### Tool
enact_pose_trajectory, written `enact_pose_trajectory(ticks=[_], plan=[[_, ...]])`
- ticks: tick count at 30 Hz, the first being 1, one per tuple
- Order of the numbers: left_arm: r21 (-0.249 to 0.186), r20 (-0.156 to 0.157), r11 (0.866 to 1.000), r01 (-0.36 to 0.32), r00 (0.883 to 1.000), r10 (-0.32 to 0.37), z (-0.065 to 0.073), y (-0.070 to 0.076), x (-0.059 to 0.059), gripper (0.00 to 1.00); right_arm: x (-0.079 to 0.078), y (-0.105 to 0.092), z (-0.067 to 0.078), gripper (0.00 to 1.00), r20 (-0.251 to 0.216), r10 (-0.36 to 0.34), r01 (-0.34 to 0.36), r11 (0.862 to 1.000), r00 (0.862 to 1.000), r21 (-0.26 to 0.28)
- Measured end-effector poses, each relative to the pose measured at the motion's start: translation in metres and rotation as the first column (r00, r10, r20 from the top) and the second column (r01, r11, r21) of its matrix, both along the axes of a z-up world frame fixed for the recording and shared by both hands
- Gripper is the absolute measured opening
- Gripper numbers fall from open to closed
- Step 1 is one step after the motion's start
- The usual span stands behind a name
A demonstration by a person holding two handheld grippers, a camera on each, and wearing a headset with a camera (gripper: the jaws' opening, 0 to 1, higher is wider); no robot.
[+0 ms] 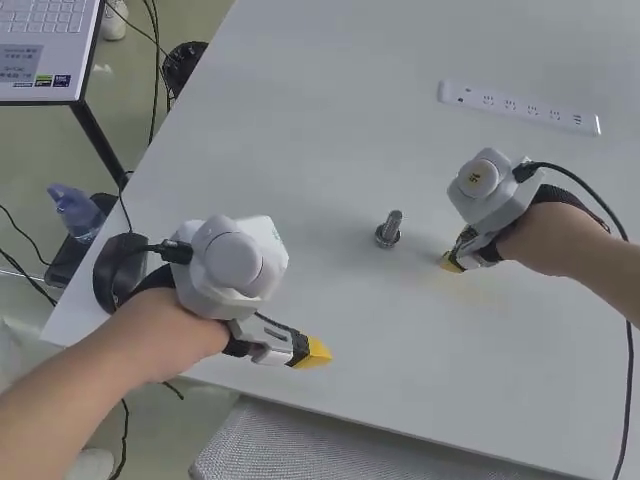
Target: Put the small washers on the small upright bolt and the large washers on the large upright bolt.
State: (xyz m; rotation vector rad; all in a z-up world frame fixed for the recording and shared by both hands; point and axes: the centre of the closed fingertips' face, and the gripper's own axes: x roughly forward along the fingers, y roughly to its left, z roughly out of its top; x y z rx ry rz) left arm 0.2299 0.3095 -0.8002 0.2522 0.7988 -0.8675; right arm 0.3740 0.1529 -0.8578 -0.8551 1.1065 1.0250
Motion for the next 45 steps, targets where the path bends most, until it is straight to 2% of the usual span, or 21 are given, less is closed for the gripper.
enact_pose_trajectory(ticks=[2,7,10,14,15,19,22,26,30,32,35,36,37,38,39,41,42,44,45], plan=[[-0.002,0.007,1.0,0.006,1.0,-0.006,0.001,-0.001,0.0,0.85,0.0,-0.001,0.001,0.31,0.001,0.001,-0.001,1.0,1.0,-0.002],[0.004,0.006,1.0,0.009,1.0,-0.009,0.001,-0.002,0.0,0.86,0.002,-0.002,0.006,0.31,0.0,-0.002,0.002,1.0,1.0,0.01],[0.002,0.007,1.0,0.008,1.0,-0.008,0.001,-0.002,-0.001,0.88,0.006,0.0,0.016,0.32,0.006,-0.02,0.02,0.998,1.0,0.051],[0.005,0.017,1.0,0.009,1.0,-0.009,0.002,-0.003,-0.001,0.92,0.004,0.005,0.024,0.36,-0.016,-0.03,0.031,0.993,0.999,0.114],[0.007,0.014,1.0,0.016,1.0,-0.016,0.001,-0.004,-0.002,0.92,0.004,0.002,0.026,0.36,-0.023,-0.045,0.047,0.993,0.999,0.11],[0.031,0.01,0.999,0.016,1.0,-0.016,-0.001,-0.001,-0.004,0.92,0.006,0.0,0.032,0.39,-0.001,-0.042,0.042,0.99,0.999,0.132],[0.032,0.005,0.999,0.021,1.0,-0.021,-0.002,-0.002,-0.005,0.94,0.006,-0.001,0.036,0.42,0.015,-0.037,0.034,0.988,0.999,0.152],[0.036,0.012,0.999,0.019,1.0,-0.019,-0.001,-0.001,-0.005,0.94,0.006,-0.005,0.043,0.45,0.033,-0.038,0.032,0.986,0.999,0.163],[0.032,0.014,0.999,0.006,1.0,-0.007,0.002,0.0,-0.004,0.95,0.001,-0.002,0.056,0.48,0.043,-0.04,0.029,0.972,0.998,0.234],[0.03,0.017,1.0,0.003,1.0,-0.004,0.003,0.0,-0.003,0.96,-0.001,-0.005,0.062,0.5,0.052,-0.043,0.029,0.969,0.998,0.247],[0.025,0.023,1.0,-0.001,1.0,0.0,0.007,0.001,-0.002,0.96,-0.005,-0.007,0.072,0.52,0.063,-0.053,0.033,0.957,0.997,0.29],[0.025,0.03,1.0,-0.003,1.0,0.002,0.008,0.002,-0.001,0.96,-0.007,-0.011,0.075,0.53,0.064,-0.064,0.042,0.955,0.996,0.295],[0.023,0.062,1.0,-0.016,0.998,0.014,0.013,0.003,0.004,0.96,-0.01,-0.013,0.078,0.53,0.069,-0.056,0.033,0.954,0.996,0.298],[0.018,0.066,1.0,-0.023,0.998,0.022,0.015,0.004,0.005,0.96,-0.012,-0.016,0.081,0.53,0.078,-0.054,0.028,0.951,0.995,0.309],[0.004,0.056,1.0,-0.023,0.998,0.023,0.017,0.003,0.004,0.95,-0.013,-0.019,0.084,0.54,0.082,-0.061,0.032,0.948,0.995,0.317],[-0.002,0.065,1.0,-0.025,0.998,0.025,0.02,0.003,0.004,0.95,-0.016,-0.022,0.09,0.55,0.078,-0.081,0.048,0.934,0.994,0.354],[0.0,0.074,1.0,-0.025,0.997,0.025,0.021,0.004,0.005,0.95,-0.019,-0.022,0.096,0.56,0.076,-0.09,0.053,0.917,0.993,0.395],[-0.006,0.07,1.0,-0.025,0.997,0.026,0.022,0.005,0.004,0.95,-0.021,-0.026,0.104,0.59,0.084,-0.11,0.063,0.899,0.99,0.433],[-0.025,0.068,0.999,-0.034,0.997,0.035,0.024,0.004,0.005,0.95,-0.025,-0.029,0.106,0.62,0.073,-0.119,0.074,0.891,0.99,0.448]])
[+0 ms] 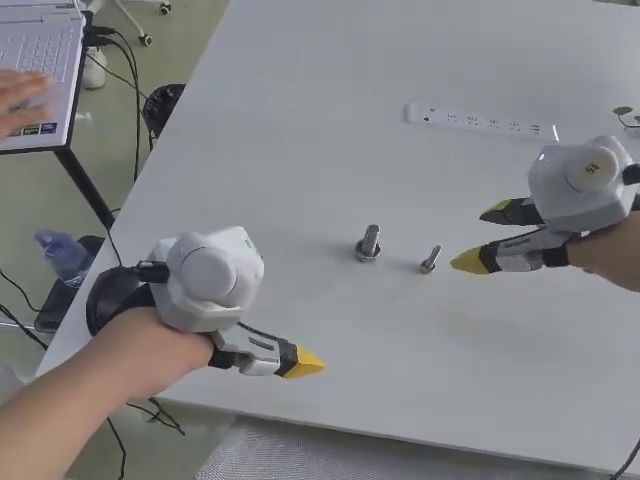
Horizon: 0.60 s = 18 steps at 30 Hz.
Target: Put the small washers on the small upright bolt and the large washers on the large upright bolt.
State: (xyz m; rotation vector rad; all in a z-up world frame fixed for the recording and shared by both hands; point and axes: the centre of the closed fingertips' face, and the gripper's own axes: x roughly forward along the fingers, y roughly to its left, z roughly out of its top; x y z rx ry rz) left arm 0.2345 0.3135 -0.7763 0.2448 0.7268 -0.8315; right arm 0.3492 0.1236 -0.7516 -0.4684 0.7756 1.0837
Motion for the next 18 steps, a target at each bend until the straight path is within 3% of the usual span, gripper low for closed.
enact_pose_trajectory(ticks=[1,7,9,10,12,18], plan=[[-0.019,0.004,1.0,-0.01,1.0,0.01,0.003,-0.001,0.001,0.95,-0.004,-0.004,0.003,0.63,0.003,0.003,-0.003,1.0,1.0,0.014],[-0.033,-0.001,0.999,-0.018,1.0,0.018,0.005,0.003,0.001,0.94,-0.02,-0.018,0.02,0.7,0.036,-0.032,0.028,0.993,0.999,0.119],[-0.036,0.0,0.999,-0.02,1.0,0.02,0.005,0.004,0.001,0.94,-0.026,-0.023,0.022,0.7,0.019,-0.063,0.06,0.987,0.998,0.146],[-0.064,0.005,0.998,-0.024,1.0,0.025,0.006,0.004,0.002,0.94,-0.029,-0.026,0.024,0.71,0.033,-0.065,0.059,0.986,0.997,0.155],[-0.099,-0.017,0.994,-0.046,0.999,0.045,0.008,0.003,0.0,0.95,-0.036,-0.03,0.023,0.76,0.045,-0.071,0.063,0.985,0.996,0.16],[-0.125,0.005,0.992,-0.037,0.999,0.038,0.016,0.004,-0.003,0.97,-0.055,-0.032,0.028,0.87,0.045,-0.108,0.095,0.967,0.993,0.236]])
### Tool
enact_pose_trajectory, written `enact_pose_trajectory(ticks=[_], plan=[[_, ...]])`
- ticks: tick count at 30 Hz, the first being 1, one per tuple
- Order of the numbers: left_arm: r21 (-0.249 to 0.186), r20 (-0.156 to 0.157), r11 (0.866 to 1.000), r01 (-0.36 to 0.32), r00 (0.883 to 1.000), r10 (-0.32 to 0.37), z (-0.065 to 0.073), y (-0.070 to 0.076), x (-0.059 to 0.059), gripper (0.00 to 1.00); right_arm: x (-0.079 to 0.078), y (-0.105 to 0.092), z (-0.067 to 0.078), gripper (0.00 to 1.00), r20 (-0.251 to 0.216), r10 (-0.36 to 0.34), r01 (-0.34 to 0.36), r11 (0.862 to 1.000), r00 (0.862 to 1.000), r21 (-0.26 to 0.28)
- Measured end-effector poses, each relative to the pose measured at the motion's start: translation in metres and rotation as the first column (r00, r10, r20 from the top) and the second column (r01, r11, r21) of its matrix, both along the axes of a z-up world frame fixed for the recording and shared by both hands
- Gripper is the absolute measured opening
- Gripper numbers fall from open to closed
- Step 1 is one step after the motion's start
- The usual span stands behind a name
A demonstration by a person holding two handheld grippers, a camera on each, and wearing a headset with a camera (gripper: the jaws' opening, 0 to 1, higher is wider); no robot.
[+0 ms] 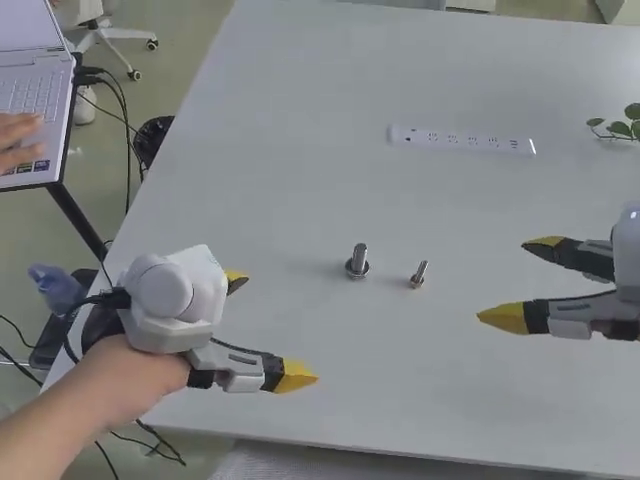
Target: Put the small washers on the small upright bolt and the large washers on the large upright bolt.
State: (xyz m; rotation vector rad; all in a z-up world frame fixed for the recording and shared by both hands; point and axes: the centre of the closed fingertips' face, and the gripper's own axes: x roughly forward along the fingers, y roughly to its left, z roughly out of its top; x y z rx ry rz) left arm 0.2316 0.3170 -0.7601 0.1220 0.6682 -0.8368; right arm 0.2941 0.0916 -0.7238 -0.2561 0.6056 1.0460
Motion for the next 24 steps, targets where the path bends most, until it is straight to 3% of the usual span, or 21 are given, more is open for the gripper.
enact_pose_trajectory(ticks=[8,16,20,24], plan=[[-0.037,0.001,0.999,-0.009,1.0,0.009,0.004,-0.003,-0.007,0.99,-0.033,-0.005,-0.015,0.95,0.0,0.018,-0.018,1.0,1.0,0.006],[-0.052,-0.002,0.998,-0.027,1.0,0.027,0.002,-0.001,-0.013,0.99,-0.058,-0.02,-0.037,0.98,-0.035,0.001,-0.001,1.0,0.999,-0.008],[-0.06,-0.007,0.998,-0.028,1.0,0.028,0.003,-0.006,-0.016,0.99,-0.062,-0.025,-0.041,0.98,-0.04,0.006,-0.007,1.0,0.999,-0.029],[-0.058,-0.007,0.998,-0.025,1.0,0.025,0.002,-0.008,-0.017,0.99,-0.058,-0.03,-0.04,0.99,-0.031,-0.02,0.02,1.0,0.999,-0.01]])
